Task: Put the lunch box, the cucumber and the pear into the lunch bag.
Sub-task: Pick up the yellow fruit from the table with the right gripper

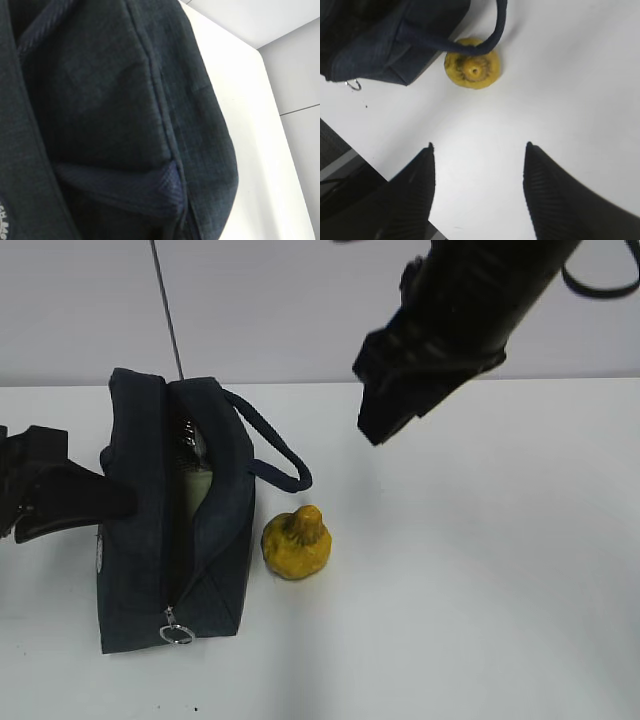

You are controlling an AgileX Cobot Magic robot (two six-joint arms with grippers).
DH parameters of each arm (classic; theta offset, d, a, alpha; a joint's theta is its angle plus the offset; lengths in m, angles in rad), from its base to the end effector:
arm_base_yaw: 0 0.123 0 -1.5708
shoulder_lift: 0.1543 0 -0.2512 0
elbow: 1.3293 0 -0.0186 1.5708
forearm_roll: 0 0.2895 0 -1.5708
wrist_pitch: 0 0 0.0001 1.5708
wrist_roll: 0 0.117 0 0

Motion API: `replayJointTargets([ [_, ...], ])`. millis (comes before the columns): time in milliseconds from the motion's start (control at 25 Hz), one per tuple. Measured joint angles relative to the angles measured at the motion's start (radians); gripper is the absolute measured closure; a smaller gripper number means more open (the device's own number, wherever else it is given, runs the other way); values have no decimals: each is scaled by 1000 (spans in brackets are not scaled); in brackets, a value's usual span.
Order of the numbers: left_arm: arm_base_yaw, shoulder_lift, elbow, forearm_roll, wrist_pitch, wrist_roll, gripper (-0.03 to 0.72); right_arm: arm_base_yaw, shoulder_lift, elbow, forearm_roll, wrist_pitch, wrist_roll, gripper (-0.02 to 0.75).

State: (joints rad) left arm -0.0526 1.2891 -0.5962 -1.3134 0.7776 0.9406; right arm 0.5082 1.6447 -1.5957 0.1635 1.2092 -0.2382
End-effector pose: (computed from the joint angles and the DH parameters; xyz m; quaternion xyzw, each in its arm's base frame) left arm 0.2687 -0.0937 0.1580 0.0301 0.8805 -0.3900 0.2676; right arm 0.3327 0.2057 0.2910 -0.3439 0.9144 0.1065 0.1853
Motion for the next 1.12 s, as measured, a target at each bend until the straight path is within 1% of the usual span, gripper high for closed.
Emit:
replayJointTargets([
  [80,0,0,0,0,1,0,704,13,-30,124,21,-87,-48,299],
  [200,0,0,0,0,1,0,704,35,-57,285,101,-249,-155,299],
  [360,0,0,0,0,1,0,704,58,-59,451,190,-470,-270,299],
  [480,0,0,0,1,2,0,704,62,-59,533,216,-618,-302,299],
  [560,0,0,0,1,2,0,704,62,-52,561,223,-697,-306,299],
  [800,0,0,0,1,2,0,704,62,54,572,276,-829,-333,293],
  [1000,0,0,0,1,3,0,704,62,141,538,329,-846,-367,219],
  [1120,0,0,0,1,3,0,704,62,168,495,350,-869,-372,197],
])
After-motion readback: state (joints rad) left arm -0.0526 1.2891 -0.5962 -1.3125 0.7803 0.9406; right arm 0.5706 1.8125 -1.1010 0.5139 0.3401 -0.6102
